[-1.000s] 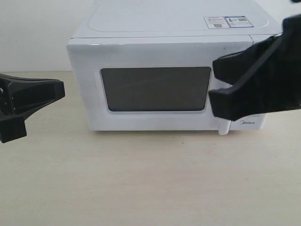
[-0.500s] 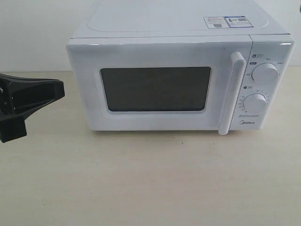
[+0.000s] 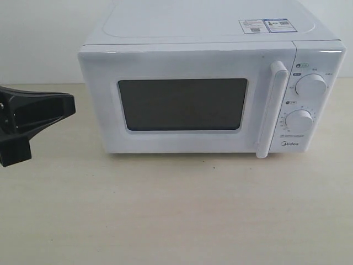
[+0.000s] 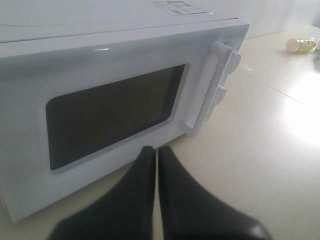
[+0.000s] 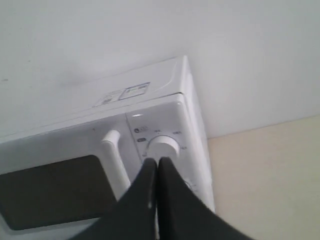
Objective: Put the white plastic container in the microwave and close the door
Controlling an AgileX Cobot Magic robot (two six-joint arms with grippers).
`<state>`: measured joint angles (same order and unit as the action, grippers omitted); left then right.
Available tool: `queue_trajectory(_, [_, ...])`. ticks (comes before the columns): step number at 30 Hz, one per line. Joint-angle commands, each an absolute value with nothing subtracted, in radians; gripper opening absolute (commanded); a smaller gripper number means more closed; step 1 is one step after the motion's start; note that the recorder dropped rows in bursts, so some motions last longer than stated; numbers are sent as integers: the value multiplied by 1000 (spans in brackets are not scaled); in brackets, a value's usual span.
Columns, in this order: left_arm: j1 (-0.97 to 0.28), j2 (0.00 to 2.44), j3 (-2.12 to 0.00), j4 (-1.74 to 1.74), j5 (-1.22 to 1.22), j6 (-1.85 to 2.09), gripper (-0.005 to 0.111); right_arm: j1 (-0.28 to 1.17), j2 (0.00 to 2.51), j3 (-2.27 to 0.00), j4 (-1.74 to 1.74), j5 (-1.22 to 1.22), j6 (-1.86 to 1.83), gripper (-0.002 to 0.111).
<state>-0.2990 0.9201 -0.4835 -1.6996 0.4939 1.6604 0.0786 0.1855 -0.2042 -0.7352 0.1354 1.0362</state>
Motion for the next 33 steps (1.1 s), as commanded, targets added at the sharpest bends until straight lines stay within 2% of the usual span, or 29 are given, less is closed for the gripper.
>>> queue_trajectory(1, [-301, 914, -479, -1705, 490, 1656, 4, 20, 1, -108, -738, 120, 1041, 0])
queue_trajectory(7, [-301, 914, -479, -1708, 489, 1656, 4, 20, 0, -102, -734, 88, 1036, 0])
queue_trajectory(9, [-301, 914, -479, -1708, 489, 1656, 4, 20, 0, -102, -637, 90, 952, 0])
queue_trajectory(14, [-301, 914, -479, -1708, 489, 1656, 4, 20, 0, -102, -112, 109, 277, 0])
queue_trajectory(17, [-301, 914, -479, -1708, 489, 1656, 4, 20, 0, -102, 94, 109, 50, 0])
queue_trajectory(26, [-301, 914, -479, -1708, 489, 1656, 4, 20, 0, -102, 116, 127, 31, 0])
queue_trajectory(33, [-301, 914, -479, -1708, 489, 1656, 4, 20, 0, -100, 45, 348, 23, 0])
